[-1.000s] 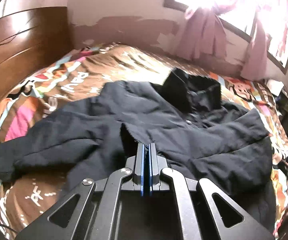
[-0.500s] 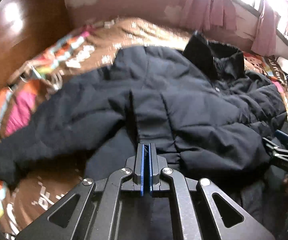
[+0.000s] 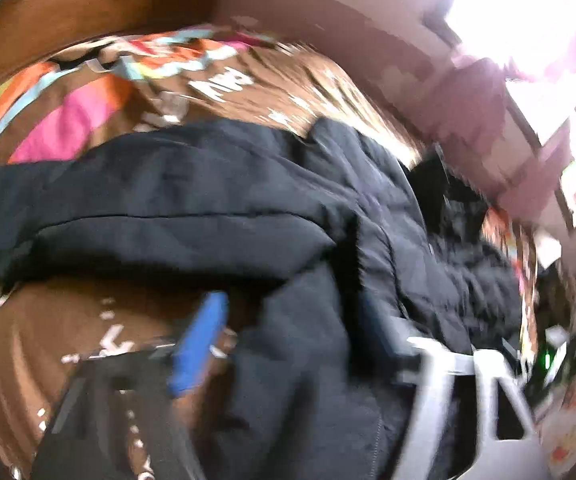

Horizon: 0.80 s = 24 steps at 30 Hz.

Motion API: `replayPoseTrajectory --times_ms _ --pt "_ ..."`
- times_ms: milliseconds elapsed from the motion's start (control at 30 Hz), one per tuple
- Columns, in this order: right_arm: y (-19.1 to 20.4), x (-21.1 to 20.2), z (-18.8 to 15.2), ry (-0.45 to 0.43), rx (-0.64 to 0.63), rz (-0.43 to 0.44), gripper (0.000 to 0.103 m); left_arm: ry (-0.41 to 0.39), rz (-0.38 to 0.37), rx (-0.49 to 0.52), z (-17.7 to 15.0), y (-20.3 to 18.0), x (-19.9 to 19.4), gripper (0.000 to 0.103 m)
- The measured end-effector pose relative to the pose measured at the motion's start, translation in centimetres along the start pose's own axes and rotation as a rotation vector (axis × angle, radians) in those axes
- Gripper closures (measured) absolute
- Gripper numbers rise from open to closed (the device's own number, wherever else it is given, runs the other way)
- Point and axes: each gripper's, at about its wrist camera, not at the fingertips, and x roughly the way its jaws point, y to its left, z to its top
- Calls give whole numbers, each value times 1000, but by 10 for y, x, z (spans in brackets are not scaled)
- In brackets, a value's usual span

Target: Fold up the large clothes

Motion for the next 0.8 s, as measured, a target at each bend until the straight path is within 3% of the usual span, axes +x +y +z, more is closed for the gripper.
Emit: replayPoseTrajectory --times_ms 100,200,367,533,600,667,800 --pt "14 -27 0 -123 -46 -9 8 28 -32 -137 11 33 -4 22" --pt "47 -52 7 -214 -144 48 8 35 -7 -228 19 65 -10 22" --pt "104 -58 28 -215 -220 153 8 8 92 -410 24 130 -28 22" --pt "135 -62 47 -240 -117 317 8 13 159 -605 22 194 -37 22" --pt "149 -60 52 -244 -111 335 8 14 194 -633 25 211 -39 22" --pt "159 -58 56 -251 -101 330 8 80 250 -669 26 229 -34 22" --pt "173 -44 75 -212 -67 320 8 113 218 -805 23 251 -34 22"
